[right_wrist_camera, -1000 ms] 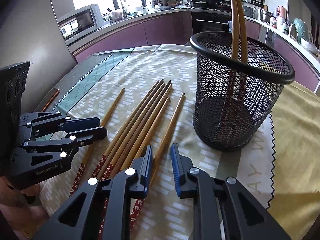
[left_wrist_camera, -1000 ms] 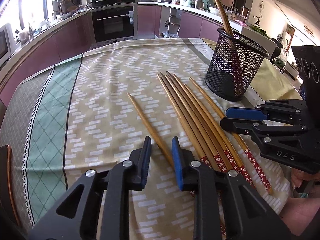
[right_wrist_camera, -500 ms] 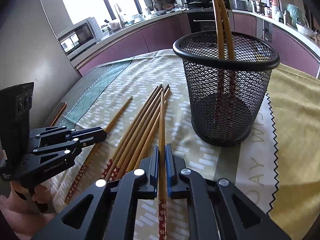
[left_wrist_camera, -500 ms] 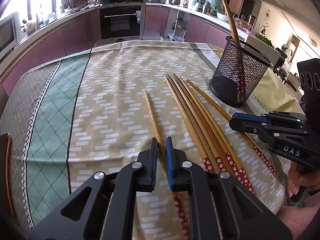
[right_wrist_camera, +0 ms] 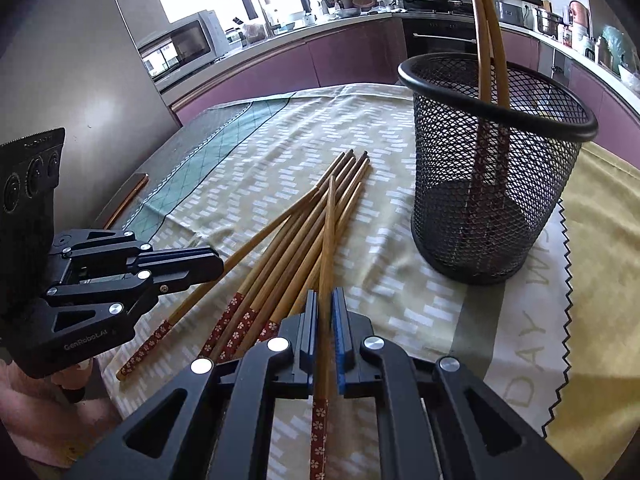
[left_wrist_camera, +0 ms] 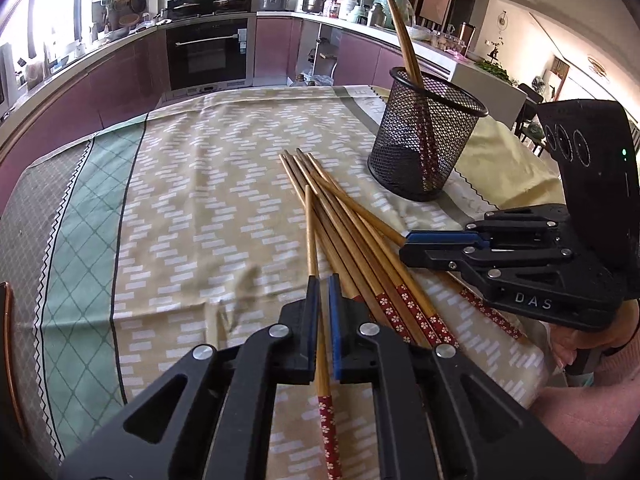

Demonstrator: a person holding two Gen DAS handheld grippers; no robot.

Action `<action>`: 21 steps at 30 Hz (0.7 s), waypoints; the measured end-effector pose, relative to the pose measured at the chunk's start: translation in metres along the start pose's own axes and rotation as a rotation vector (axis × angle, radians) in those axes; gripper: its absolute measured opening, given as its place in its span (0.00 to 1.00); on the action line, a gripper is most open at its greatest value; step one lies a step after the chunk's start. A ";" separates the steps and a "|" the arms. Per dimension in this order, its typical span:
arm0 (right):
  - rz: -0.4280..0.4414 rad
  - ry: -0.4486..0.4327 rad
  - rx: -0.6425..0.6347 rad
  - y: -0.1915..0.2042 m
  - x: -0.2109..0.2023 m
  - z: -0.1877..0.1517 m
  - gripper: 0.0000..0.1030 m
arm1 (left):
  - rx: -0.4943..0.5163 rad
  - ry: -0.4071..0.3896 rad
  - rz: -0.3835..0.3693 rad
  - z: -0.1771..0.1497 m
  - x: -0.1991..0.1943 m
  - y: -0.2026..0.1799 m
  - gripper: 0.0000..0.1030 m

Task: Organize utensils
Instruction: 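Lift the chopstick upright with the right gripper over the mesh holder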

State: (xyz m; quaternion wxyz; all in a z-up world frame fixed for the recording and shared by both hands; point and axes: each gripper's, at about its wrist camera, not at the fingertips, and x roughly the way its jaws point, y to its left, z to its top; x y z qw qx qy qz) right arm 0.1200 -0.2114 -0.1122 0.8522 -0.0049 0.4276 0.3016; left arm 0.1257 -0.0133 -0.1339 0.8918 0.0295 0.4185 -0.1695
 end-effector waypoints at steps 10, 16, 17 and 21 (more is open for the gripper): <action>-0.004 0.013 -0.018 -0.001 0.004 0.005 0.07 | 0.004 0.008 0.019 0.002 0.004 0.006 0.11; -0.002 0.005 -0.013 -0.001 0.004 0.005 0.06 | 0.023 0.009 0.056 0.003 0.004 0.012 0.21; -0.002 0.003 -0.012 -0.001 0.004 0.004 0.06 | 0.028 0.018 0.059 0.003 0.007 0.012 0.21; 0.006 -0.011 -0.011 -0.002 -0.001 0.004 0.06 | 0.049 0.029 0.077 0.001 0.012 0.009 0.21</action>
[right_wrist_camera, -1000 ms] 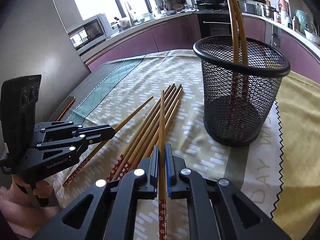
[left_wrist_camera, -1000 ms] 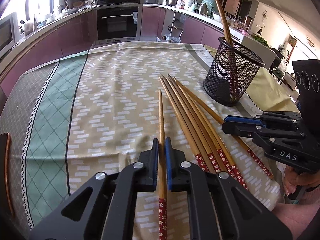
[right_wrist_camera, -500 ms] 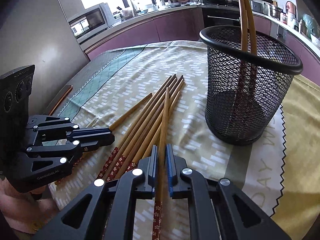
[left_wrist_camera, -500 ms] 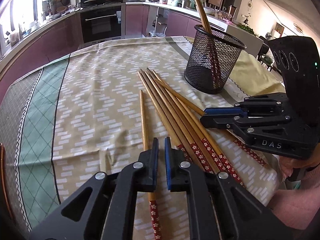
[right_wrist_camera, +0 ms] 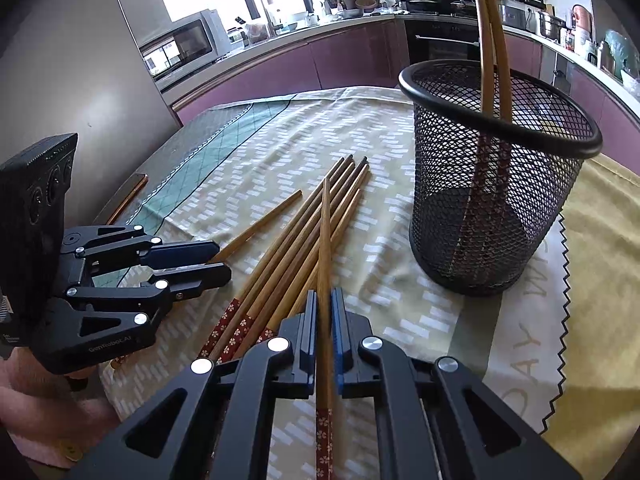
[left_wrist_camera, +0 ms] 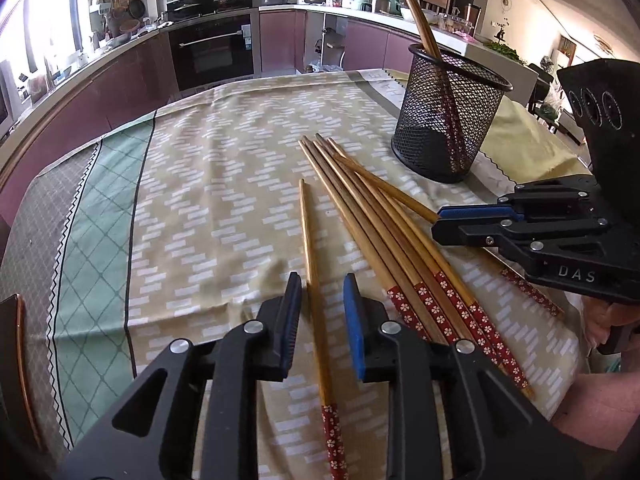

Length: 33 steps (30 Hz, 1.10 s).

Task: Organize utensils
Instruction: 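Lift the chopstick upright with the right gripper over the mesh holder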

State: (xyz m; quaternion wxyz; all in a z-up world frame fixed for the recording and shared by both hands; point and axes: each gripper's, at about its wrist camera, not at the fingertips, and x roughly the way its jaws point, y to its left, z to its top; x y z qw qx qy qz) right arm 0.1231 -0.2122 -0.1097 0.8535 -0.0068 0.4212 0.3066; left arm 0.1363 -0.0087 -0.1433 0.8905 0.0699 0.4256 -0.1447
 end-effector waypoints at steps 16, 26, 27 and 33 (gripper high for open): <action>0.042 -0.176 -0.027 0.006 -0.061 0.010 0.06 | -0.046 -0.113 -0.088 0.022 -0.046 0.003 0.07; 0.039 -0.306 -0.020 -0.007 -0.102 0.020 0.06 | -0.042 -0.259 -0.217 0.050 -0.104 0.002 0.07; 0.039 -0.317 -0.019 -0.009 -0.105 0.022 0.06 | -0.041 -0.274 -0.222 0.053 -0.109 0.002 0.07; 0.026 -0.371 -0.023 -0.016 -0.120 0.033 0.06 | -0.033 -0.355 -0.247 0.074 -0.130 -0.003 0.07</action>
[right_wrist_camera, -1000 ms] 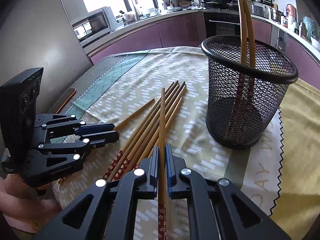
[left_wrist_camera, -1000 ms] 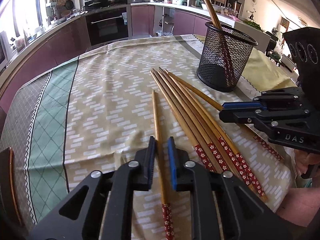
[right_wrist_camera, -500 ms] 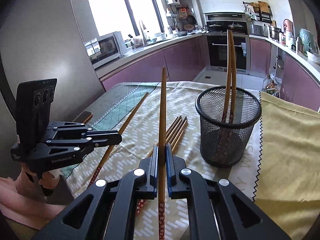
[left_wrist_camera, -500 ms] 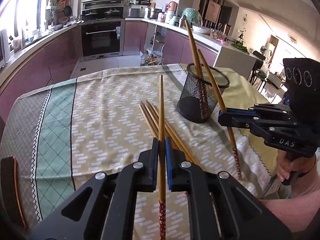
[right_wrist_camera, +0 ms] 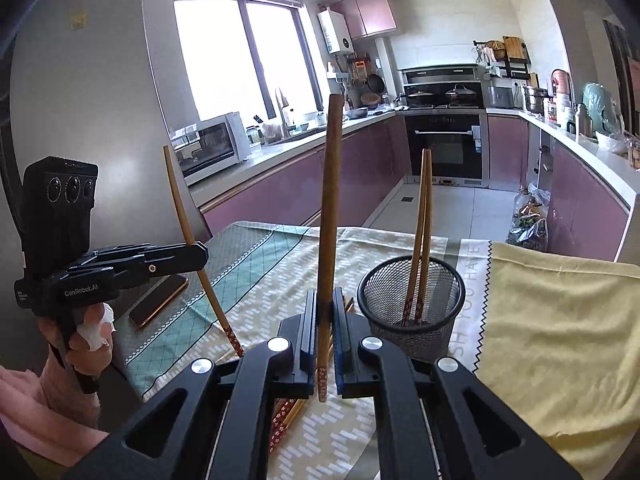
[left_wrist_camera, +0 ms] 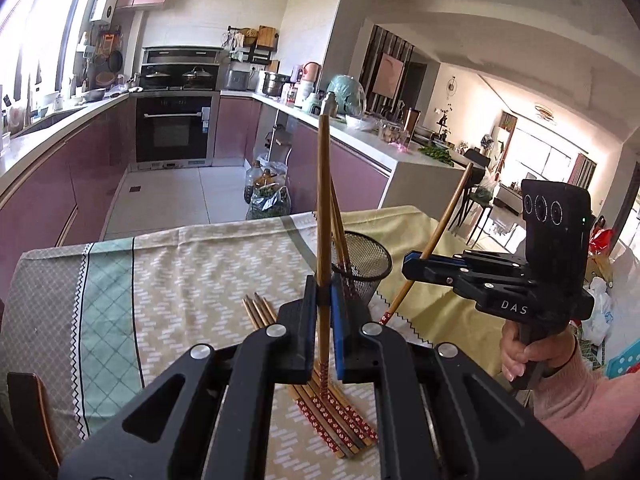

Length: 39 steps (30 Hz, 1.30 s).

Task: Organize utensils
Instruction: 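Lift the chopstick upright with the right gripper over the mesh holder, then drop the chopstick into the mesh holder and open the right gripper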

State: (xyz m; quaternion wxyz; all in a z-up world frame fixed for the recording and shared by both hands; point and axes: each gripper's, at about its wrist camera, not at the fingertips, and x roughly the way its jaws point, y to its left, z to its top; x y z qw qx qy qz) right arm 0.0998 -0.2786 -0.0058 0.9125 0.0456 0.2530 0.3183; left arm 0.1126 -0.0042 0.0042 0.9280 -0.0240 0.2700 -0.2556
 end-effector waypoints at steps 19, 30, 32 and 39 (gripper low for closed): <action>-0.112 -0.141 -0.024 -0.028 -0.028 0.063 0.06 | 0.028 -0.139 -0.060 0.089 0.035 -0.038 0.07; -0.134 -0.119 -0.013 -0.038 -0.007 0.064 0.06 | 0.039 -0.048 -0.013 0.087 0.087 -0.042 0.07; -0.135 -0.086 -0.009 -0.040 0.000 0.062 0.06 | 0.041 -0.017 -0.005 0.081 0.096 -0.038 0.07; -0.130 0.048 -0.002 -0.045 0.020 0.054 0.06 | 0.048 0.083 -0.011 0.060 0.125 -0.028 0.07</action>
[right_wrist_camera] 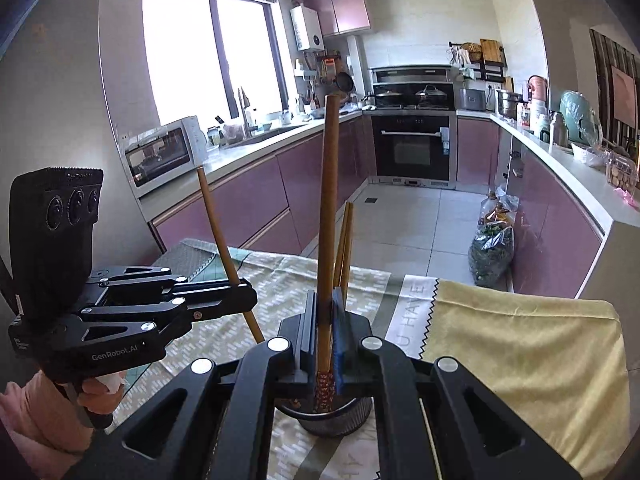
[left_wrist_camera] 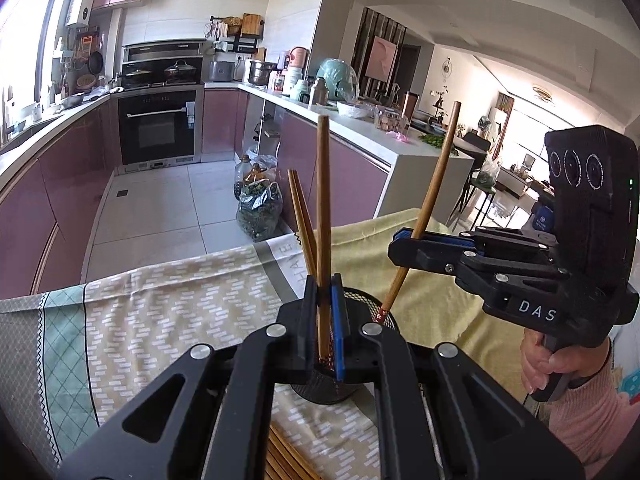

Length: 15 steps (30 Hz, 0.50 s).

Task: Organize utensils
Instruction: 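Drop the chopstick into the mesh holder and open the right gripper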

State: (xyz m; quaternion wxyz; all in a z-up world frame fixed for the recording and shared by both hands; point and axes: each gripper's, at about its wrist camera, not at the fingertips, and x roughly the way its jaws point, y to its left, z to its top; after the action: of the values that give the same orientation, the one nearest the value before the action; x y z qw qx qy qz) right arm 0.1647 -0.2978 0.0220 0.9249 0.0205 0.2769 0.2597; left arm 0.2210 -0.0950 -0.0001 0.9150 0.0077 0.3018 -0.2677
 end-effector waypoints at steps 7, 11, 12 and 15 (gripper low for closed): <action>0.006 0.079 0.029 -0.005 0.026 -0.008 0.07 | 0.014 0.078 0.015 -0.009 0.029 0.006 0.07; 0.002 0.085 0.055 -0.007 0.034 -0.010 0.08 | -0.005 0.089 0.024 -0.008 0.037 0.009 0.07; 0.004 0.084 0.058 -0.008 0.034 -0.010 0.08 | -0.009 0.087 0.023 -0.008 0.037 0.010 0.10; 0.006 0.076 0.061 -0.009 0.035 -0.013 0.15 | -0.022 0.082 0.026 -0.009 0.036 0.014 0.22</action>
State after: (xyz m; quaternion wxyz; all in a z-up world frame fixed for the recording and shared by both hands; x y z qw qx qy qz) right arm 0.1864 -0.2897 -0.0081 0.9119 0.0394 0.3196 0.2544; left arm 0.2470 -0.0992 -0.0298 0.9054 0.0127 0.3417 -0.2518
